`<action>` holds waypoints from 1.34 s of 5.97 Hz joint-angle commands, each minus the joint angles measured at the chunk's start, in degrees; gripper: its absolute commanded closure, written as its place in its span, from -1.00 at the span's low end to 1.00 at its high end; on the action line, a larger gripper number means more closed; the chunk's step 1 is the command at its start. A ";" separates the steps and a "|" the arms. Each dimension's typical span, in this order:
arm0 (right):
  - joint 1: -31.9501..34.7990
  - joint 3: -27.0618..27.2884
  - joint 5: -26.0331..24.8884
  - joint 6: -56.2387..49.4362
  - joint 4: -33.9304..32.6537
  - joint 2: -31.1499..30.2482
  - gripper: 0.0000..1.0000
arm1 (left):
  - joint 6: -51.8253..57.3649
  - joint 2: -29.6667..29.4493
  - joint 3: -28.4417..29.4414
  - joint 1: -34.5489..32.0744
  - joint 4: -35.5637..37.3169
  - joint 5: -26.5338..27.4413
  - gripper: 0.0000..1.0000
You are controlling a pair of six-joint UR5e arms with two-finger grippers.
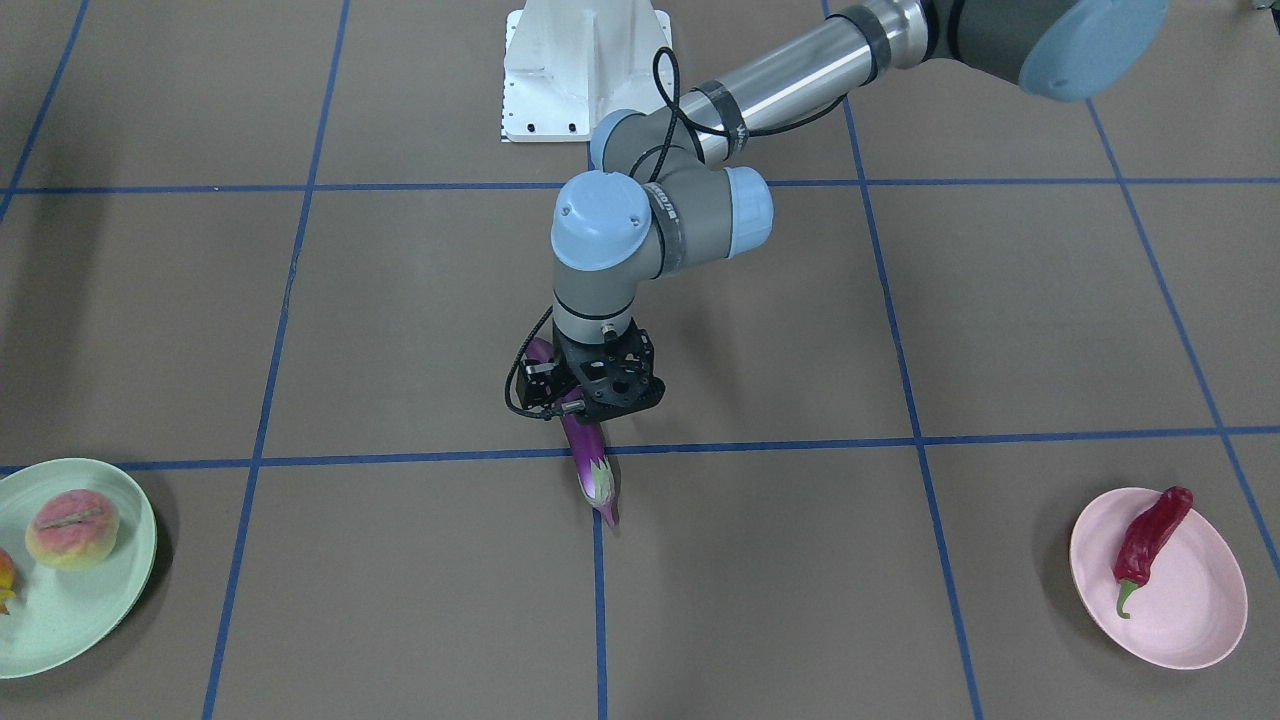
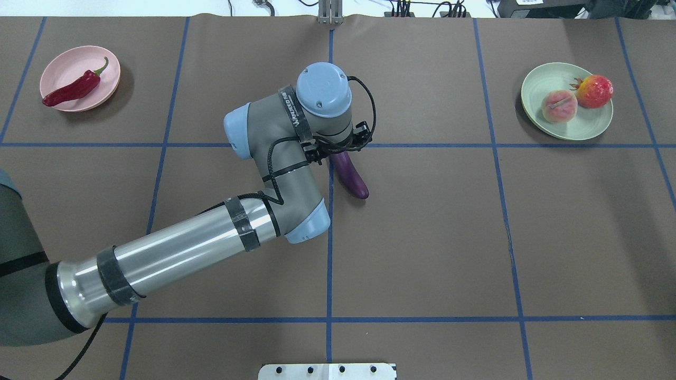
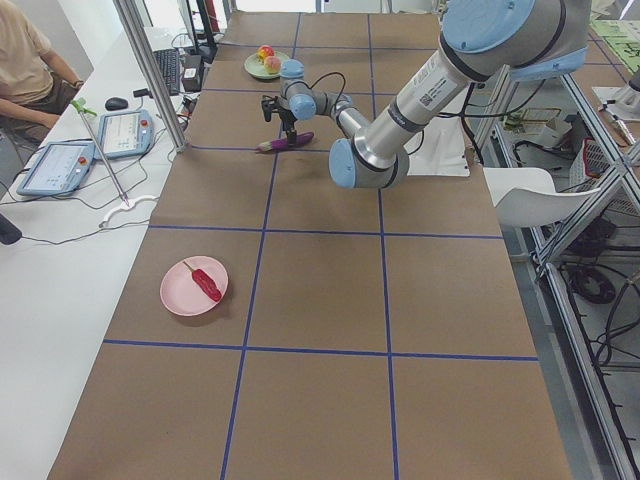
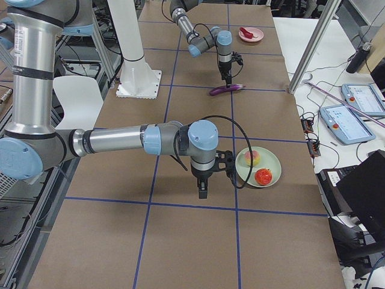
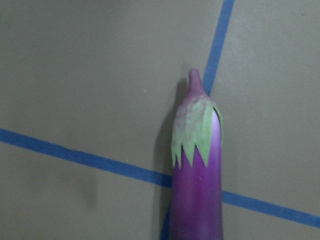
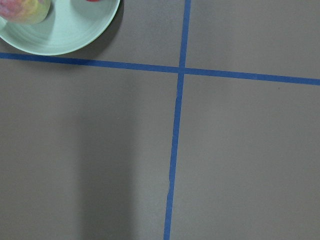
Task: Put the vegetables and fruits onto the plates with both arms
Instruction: 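Grasp the eggplant with the left gripper and lift it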
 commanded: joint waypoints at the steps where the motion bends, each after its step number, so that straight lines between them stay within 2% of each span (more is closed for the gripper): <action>1: 0.00 -0.04 0.00 0.00 0.00 0.00 -1.00 | -1.84 -1.51 2.72 2.77 -1.72 5.12 -0.91; 3: -0.09 -0.04 0.00 0.00 0.00 0.00 -1.00 | -1.40 -1.43 2.91 2.87 -1.82 5.15 -0.55; 4: -0.18 -0.04 0.00 0.09 0.00 0.00 -1.00 | -1.31 -1.42 2.82 2.78 -1.91 5.06 -0.28; 5: -0.18 -0.04 0.00 0.09 0.00 0.09 -1.00 | -1.31 -1.42 2.47 2.60 -1.65 4.88 0.56; 6: -0.18 -0.04 0.00 0.09 0.00 0.09 -1.00 | 1.65 -1.42 2.29 2.17 -1.82 4.54 1.00; 7: -0.18 -0.04 0.00 0.09 0.00 0.09 -1.00 | 5.42 -1.51 1.25 0.86 -1.47 4.36 1.00; 8: -0.26 -0.04 0.00 0.09 0.00 0.18 -1.00 | 10.24 -1.25 0.11 -3.33 -1.12 -3.39 1.00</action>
